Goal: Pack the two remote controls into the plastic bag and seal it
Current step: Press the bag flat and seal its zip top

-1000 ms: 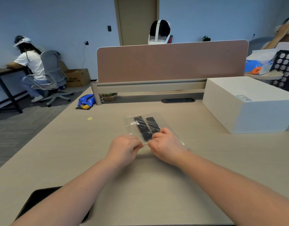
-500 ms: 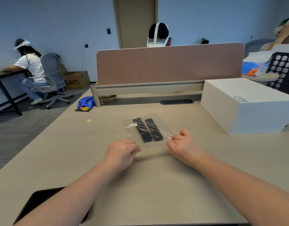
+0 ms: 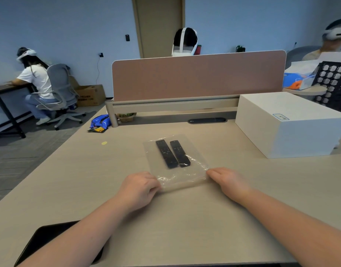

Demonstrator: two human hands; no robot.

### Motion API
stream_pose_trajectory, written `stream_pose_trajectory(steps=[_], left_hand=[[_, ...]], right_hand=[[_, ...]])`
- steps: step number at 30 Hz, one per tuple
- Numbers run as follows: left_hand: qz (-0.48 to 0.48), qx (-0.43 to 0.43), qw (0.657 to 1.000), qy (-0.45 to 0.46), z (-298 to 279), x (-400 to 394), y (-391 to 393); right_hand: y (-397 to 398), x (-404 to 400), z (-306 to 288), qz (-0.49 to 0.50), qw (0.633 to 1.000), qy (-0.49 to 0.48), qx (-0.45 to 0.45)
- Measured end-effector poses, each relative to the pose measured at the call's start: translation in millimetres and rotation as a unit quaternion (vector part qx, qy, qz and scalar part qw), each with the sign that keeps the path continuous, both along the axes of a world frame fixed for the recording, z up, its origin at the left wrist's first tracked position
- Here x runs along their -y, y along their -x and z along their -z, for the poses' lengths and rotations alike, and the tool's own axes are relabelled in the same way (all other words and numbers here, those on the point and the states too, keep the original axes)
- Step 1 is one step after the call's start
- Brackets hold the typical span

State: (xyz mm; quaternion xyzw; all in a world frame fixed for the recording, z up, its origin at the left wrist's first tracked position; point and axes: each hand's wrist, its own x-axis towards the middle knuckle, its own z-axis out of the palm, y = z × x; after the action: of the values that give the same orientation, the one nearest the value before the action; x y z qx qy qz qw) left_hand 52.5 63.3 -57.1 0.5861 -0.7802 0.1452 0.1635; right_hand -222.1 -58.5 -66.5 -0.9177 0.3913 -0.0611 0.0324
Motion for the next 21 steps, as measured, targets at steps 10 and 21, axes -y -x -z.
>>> stream_pose_trajectory(steps=[10, 21], left_hand=[[-0.089, -0.167, 0.98, -0.058, -17, -9, 6], [-0.25, -0.292, 0.9, -0.205, -10, 75, 20]], right_hand=[[-2, 16, -18, 0.205, 0.964, -0.097, 0.137], [-64, 51, -24, 0.25, 0.917, -0.217, 0.222]])
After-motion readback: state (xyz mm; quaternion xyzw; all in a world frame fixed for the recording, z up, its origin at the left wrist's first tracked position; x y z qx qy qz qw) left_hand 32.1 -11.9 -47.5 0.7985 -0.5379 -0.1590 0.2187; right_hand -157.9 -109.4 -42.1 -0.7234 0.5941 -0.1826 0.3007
